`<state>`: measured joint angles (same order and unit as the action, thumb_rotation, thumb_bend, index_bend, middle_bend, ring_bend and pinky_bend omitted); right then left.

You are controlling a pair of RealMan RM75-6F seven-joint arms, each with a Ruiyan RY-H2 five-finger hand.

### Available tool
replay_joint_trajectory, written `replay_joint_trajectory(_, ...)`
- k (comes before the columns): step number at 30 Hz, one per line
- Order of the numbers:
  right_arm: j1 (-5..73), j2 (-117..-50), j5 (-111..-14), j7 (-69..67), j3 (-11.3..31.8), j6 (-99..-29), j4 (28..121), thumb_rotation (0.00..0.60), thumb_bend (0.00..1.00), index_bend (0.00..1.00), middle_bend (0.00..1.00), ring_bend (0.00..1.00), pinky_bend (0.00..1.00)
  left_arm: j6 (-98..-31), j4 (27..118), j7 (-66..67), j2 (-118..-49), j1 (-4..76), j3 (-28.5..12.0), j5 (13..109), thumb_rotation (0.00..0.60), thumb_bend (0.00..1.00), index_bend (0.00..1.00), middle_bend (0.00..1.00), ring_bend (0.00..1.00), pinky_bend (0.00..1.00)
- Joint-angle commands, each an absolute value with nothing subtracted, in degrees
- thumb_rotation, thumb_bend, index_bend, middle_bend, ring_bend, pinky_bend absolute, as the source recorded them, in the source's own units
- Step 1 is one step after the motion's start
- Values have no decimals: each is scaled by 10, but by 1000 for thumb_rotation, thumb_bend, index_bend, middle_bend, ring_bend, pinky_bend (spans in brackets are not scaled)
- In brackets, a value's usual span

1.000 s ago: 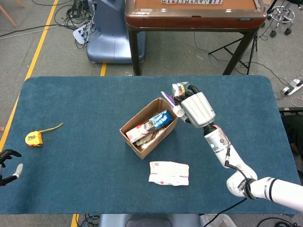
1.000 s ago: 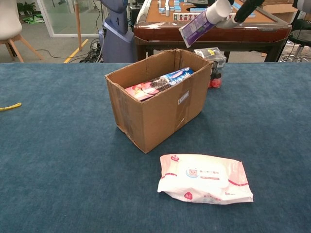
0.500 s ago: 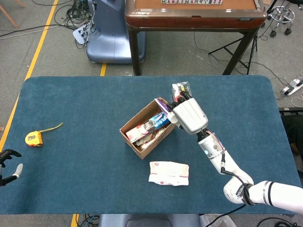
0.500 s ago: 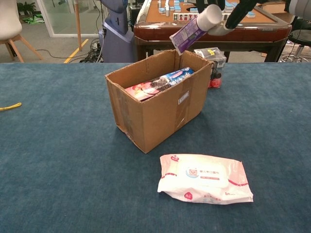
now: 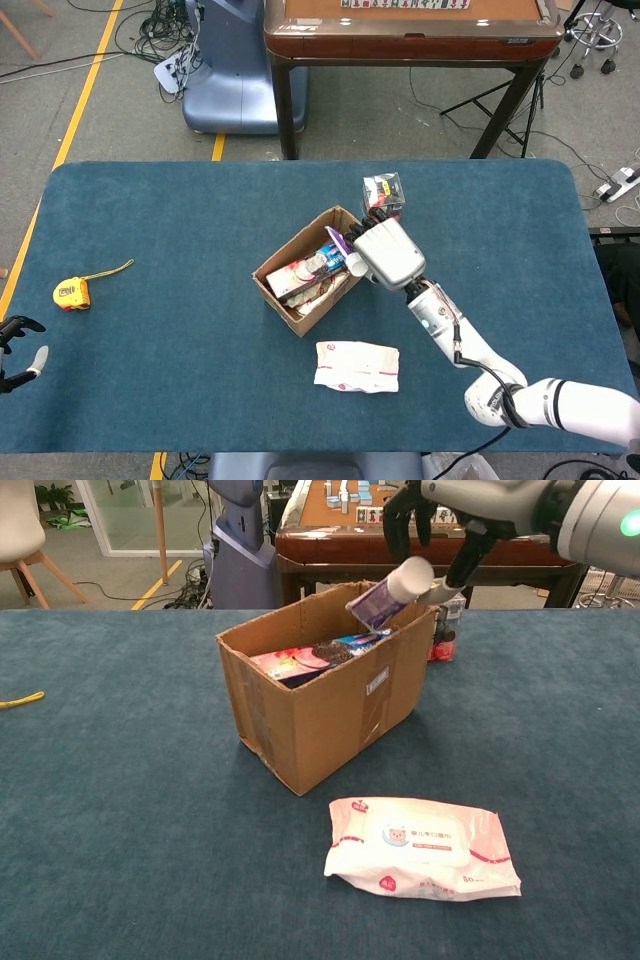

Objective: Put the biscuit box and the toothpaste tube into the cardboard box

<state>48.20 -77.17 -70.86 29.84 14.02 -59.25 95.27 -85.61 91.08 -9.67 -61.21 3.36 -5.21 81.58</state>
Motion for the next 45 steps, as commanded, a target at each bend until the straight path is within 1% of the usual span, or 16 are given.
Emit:
replay_joint_trajectory(1,486,-779,-722,280,139,-591,944,600,0,146,178,318,290,-856,911,-97,-612,34,-52,816,600,334,433,412,412,526)
replay_joint_trajectory(2,487,-781,-726,275,139,-593,942,600,0,107,147,307,290,-856,911,-97,-612,34,-52,816,600,334,433,412,412,526)
replay_joint_trajectory(5,487,-788,-741,260,139,-600,933,600,0,60,115,296,290,-856,911,-97,-612,34,-52,816,600,333,433,412,412,525)
replay_joint_trajectory(11,477,-783,-757,248,138,-622,935,600,0,53,113,290,290,-856,911,-97,-612,34,-52,816,600,333,433,412,412,525)
replay_joint_trajectory(13,468,-770,-755,257,135,-631,947,600,0,79,143,290,290,-856,911,-97,-612,34,-52,816,600,333,433,412,412,525)
replay_joint_trajectory(15,457,-753,-749,271,131,-639,963,600,0,154,195,289,290,-856,911,-97,-612,34,-52,816,600,333,433,412,412,525)
replay_joint_trajectory(17,440,-730,-739,291,126,-653,986,600,0,199,216,285,290,-856,911,-97,-612,34,-52,816,600,333,433,412,412,525)
replay_joint_trajectory(19,419,-707,-731,309,119,-674,1011,600,0,232,236,278,290,-856,911,-97,-612,34,-52,816,600,333,433,412,412,525)
replay_joint_trajectory(21,394,-686,-730,315,111,-700,1032,600,0,316,271,276,290,-856,911,-97,-612,34,-52,816,600,334,433,412,412,525)
replay_joint_trajectory(24,357,-661,-730,312,98,-737,1057,600,0,378,294,275,290,-856,911,-97,-612,34,-52,816,600,333,433,412,412,525)
replay_joint_trajectory(30,264,-615,-747,304,59,-828,1081,600,0,379,294,264,290,-856,911,-97,-612,34,-52,816,600,333,432,412,412,525)
replay_joint_trajectory(35,198,-604,-758,269,39,-893,1070,600,0,379,294,264,290,-856,911,-97,-612,34,-52,816,600,333,431,412,412,525)
replay_joint_trajectory(40,148,-612,-759,223,29,-930,1030,600,0,379,294,263,290,-856,911,-97,-612,34,-52,816,600,333,430,412,411,525)
replay_joint_trajectory(45,113,-629,-761,161,28,-947,981,600,0,379,295,263,290,-856,911,-97,-612,34,-52,816,600,333,429,412,411,525)
